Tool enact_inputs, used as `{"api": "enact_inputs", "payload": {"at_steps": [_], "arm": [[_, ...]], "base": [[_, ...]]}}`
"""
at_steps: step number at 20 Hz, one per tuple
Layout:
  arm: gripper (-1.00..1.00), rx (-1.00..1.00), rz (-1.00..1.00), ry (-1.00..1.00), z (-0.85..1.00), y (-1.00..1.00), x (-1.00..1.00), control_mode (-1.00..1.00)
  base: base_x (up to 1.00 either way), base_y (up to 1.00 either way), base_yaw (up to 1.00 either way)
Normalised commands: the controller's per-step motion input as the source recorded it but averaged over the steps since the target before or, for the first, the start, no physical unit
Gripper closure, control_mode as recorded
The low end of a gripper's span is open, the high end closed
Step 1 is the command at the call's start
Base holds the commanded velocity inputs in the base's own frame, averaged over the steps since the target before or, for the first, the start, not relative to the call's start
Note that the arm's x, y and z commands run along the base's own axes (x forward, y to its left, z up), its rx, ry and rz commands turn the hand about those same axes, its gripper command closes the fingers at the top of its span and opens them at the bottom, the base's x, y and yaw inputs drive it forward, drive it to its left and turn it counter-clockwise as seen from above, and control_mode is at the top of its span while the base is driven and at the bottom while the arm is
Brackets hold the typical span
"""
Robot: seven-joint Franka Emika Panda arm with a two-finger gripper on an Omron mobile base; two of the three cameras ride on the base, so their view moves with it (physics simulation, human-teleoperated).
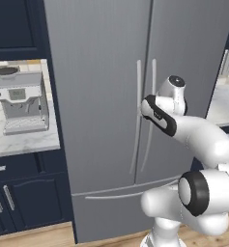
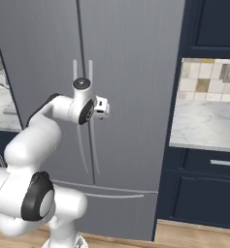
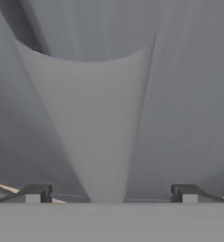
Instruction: Retrieve a lemon from the fridge and place it on the cutting board with the fish.
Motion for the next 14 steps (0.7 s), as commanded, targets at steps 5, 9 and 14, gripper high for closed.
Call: {"api": "enact_inputs", "payload": {"at_steps": [5,9,14], "arm": [[-1.0,0.0,0.0,-0.11,-0.15,0.0,0.23,-1.0],[-1.0,0.0,0.0,-0.04,-0.18,0.0,0.31,-1.0],[-1.0,0.01,0.0,-0.05,-0.23,0.0,0.3,-1.0]], "base": [[0.0,0.0,0.0],[0.0,0.0,0.0],[0.0,0.0,0.0]]}}
